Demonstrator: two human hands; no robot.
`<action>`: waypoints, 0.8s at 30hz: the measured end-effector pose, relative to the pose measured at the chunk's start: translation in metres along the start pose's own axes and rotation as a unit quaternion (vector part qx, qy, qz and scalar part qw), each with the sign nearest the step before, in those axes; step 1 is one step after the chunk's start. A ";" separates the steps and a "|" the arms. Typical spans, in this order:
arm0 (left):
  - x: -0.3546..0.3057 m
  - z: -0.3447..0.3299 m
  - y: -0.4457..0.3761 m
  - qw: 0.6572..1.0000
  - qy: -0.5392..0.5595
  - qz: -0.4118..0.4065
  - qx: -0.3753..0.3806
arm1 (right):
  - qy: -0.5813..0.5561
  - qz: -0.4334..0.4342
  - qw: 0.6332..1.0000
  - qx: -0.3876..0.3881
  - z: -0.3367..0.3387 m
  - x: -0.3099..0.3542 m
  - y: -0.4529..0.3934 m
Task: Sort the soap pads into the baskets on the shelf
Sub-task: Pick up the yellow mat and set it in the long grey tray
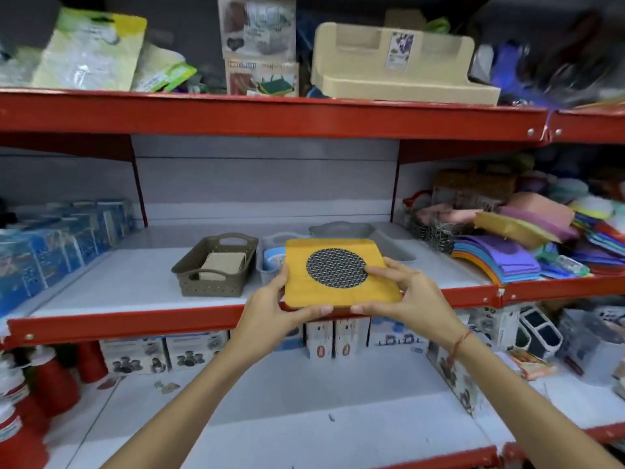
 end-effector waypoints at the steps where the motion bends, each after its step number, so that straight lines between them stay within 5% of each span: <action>1: -0.002 -0.001 -0.010 1.000 -0.019 0.000 -0.002 | -0.001 0.004 1.000 0.001 0.005 -0.001 -0.008; 7: -0.009 -0.027 -0.109 0.992 -0.119 0.024 0.016 | 0.000 -0.005 1.000 -0.014 0.045 -0.029 -0.075; 14: -0.007 -0.061 -0.166 0.969 -0.228 0.042 0.088 | 0.049 -0.012 0.997 0.061 0.064 -0.083 -0.143; 19: 0.009 -0.078 -0.184 0.911 -0.380 0.054 0.153 | 0.104 0.009 0.979 0.175 0.059 -0.105 -0.173; 24: 0.014 -0.088 -0.194 0.877 -0.441 0.053 0.185 | 0.244 0.072 0.947 0.195 0.042 -0.125 -0.195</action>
Point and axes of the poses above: each hand's wrist, its own y-axis away from the middle knuckle, its own z-axis out of the back of the hand, x = y × z, the point moved 2 cm from there along -y, towards the middle knuckle, and after that the axes turned 4 degrees about -y, right-handed, at the moved point
